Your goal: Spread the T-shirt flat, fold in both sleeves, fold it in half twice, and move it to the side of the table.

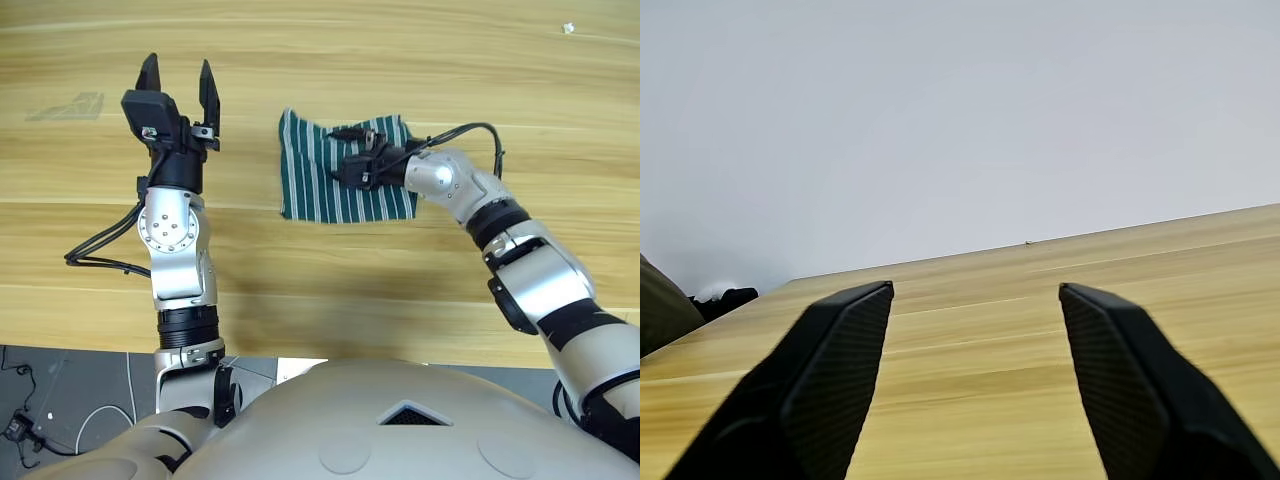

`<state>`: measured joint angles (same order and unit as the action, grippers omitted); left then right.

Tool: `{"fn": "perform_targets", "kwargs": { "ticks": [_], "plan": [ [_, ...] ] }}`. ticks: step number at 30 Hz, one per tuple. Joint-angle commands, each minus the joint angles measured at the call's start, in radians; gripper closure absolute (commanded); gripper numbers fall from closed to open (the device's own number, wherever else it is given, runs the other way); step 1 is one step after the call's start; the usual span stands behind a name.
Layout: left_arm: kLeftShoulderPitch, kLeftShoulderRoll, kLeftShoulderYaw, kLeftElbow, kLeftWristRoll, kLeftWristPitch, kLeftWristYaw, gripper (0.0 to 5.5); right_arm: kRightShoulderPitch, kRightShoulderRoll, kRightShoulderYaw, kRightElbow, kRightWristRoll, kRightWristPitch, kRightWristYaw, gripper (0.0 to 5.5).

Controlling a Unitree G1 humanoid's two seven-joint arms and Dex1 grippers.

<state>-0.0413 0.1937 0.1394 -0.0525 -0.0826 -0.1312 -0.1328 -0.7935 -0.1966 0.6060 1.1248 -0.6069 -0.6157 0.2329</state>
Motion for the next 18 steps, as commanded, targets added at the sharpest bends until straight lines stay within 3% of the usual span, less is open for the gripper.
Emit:
{"fn": "perform_targets", "kwargs": {
  "ticks": [1, 5, 10, 14, 18],
  "plan": [
    [0.029, -0.021, -0.026, -0.008, 0.009, 0.004, 0.001, 2.42, 0.012, -0.140, 0.003, 0.138, -0.058, 0.088, -0.110, 2.30],
    [0.062, -0.016, -0.012, -0.039, 0.006, 0.009, 0.007, 2.42, 0.084, -0.285, -0.137, 0.174, 0.075, 0.111, -0.095, 2.30],
    [0.130, -0.025, 0.002, -0.108, -0.016, 0.032, 0.010, 2.42, 0.212, -0.372, -0.507, 0.197, 0.442, 0.261, -0.021, 2.30],
    [0.190, -0.032, -0.056, -0.155, 0.049, 0.013, 0.010, 2.42, 0.319, -0.423, -0.787, 0.183, 0.702, 0.440, -0.060, 2.30],
    [0.234, -0.062, -0.073, -0.163, 0.054, 0.012, 0.025, 2.42, 0.389, -0.457, -0.838, 0.082, 0.725, 0.422, -0.095, 2.30]
  ]
}}
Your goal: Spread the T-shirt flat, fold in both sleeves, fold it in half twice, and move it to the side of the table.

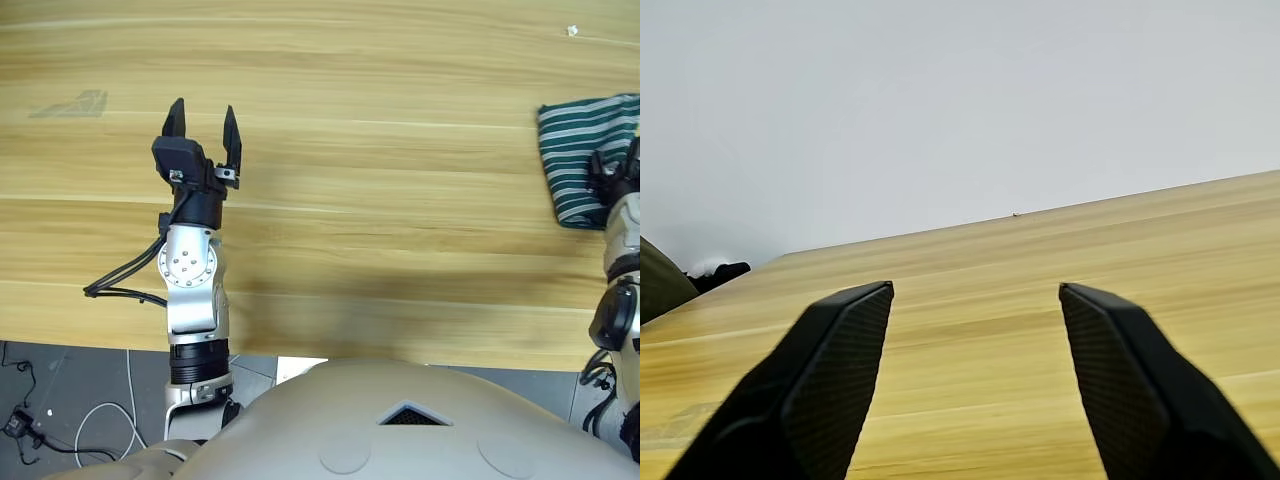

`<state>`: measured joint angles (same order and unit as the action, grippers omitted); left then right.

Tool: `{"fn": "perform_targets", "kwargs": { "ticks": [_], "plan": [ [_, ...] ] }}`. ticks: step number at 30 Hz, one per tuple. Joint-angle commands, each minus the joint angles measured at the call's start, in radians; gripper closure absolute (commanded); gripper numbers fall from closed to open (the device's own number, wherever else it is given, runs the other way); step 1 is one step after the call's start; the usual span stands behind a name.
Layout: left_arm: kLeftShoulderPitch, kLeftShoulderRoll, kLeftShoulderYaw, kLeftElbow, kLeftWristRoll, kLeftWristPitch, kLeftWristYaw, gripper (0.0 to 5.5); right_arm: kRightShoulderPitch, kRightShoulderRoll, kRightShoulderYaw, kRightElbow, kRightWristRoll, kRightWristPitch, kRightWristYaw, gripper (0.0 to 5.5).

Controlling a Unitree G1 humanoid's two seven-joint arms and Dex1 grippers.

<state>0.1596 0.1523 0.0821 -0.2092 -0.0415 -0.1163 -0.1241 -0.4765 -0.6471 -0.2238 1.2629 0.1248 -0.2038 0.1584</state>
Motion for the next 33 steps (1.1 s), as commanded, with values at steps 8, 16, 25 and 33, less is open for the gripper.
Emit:
{"fn": "perform_targets", "kwargs": {
  "ticks": [8, 16, 25, 33],
  "plan": [
    [-0.013, -0.059, -0.013, -0.007, 0.001, -0.035, 0.050, 2.42, 0.085, -0.003, -0.014, -0.587, -0.182, -0.393, -0.250, 2.30],
    [-0.077, -0.139, -0.075, 0.074, 0.122, -0.203, 0.146, 2.42, 0.218, 0.429, 0.196, -0.927, -0.131, -0.513, -0.259, 2.30],
    [-0.108, -0.104, -0.101, 0.310, 0.282, -0.431, 0.239, 2.42, 0.246, 0.502, 0.203, -0.723, -0.107, -0.618, -0.150, 2.30],
    [-0.135, -0.098, -0.104, 0.393, 0.336, -0.529, 0.316, 2.42, 0.214, 0.509, 0.172, -0.623, -0.119, -0.657, -0.149, 2.30]
  ]
}}
